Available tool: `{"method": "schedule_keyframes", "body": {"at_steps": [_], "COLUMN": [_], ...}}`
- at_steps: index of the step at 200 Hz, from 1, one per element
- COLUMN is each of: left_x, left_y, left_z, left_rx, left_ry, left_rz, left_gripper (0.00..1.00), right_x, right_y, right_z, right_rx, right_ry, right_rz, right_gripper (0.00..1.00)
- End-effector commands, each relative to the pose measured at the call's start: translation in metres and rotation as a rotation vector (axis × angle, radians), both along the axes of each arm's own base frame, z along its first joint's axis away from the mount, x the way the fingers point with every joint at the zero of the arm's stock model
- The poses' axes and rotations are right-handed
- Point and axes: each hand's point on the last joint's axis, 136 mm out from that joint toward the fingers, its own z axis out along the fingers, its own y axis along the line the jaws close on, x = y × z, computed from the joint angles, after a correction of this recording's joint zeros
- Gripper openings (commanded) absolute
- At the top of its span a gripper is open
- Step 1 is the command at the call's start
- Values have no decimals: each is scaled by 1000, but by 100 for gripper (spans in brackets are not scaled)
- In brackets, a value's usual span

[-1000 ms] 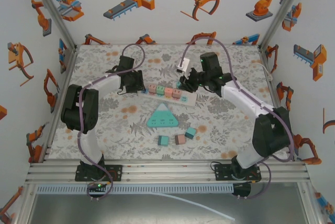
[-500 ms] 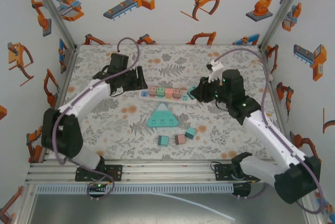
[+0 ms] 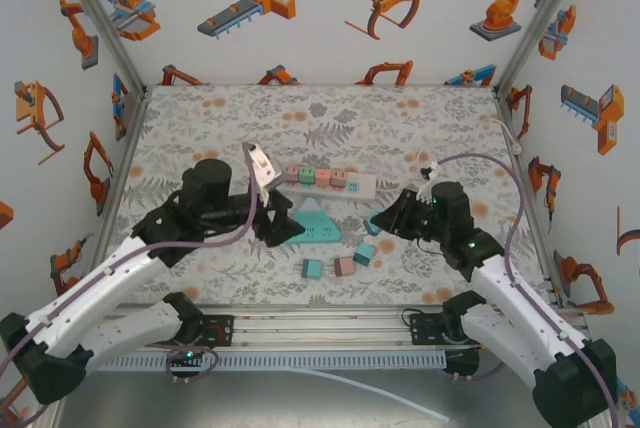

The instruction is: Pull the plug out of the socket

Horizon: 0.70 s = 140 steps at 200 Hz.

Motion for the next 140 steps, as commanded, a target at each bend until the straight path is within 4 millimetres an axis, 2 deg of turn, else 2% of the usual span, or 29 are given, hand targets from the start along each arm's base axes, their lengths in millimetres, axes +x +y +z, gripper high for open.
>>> {"method": "schedule_keyframes", "body": {"at_steps": [1,15,32,39,98,140], "left_x": [-32,-37,-41,-42,-33,-27], "left_y": [8,12,14,14,17,17], "left_z": [-18,-24,-28,-29,-44,-48], "left_rx": [99,134,150,155,217,235], "left_ry": [-116,-144,-167,-169,-171,-178], "left_rz": [-200,-230,-260,-264,-231,-209], "left_gripper": [72,83,100,97,97,97], "right_x": [8,12,20,23,32,30], "right_y": [12,16,20,22,29,35], "right_z": [0,-9,-17,-20,-60,-81], "right_rx": [65,67,86,89,39,14], "right_ry": [-4,0,5,6,84,128], "right_rz": [23,32,27,31,49,68], "right_gripper": [0,0,0,0,0,7]}}
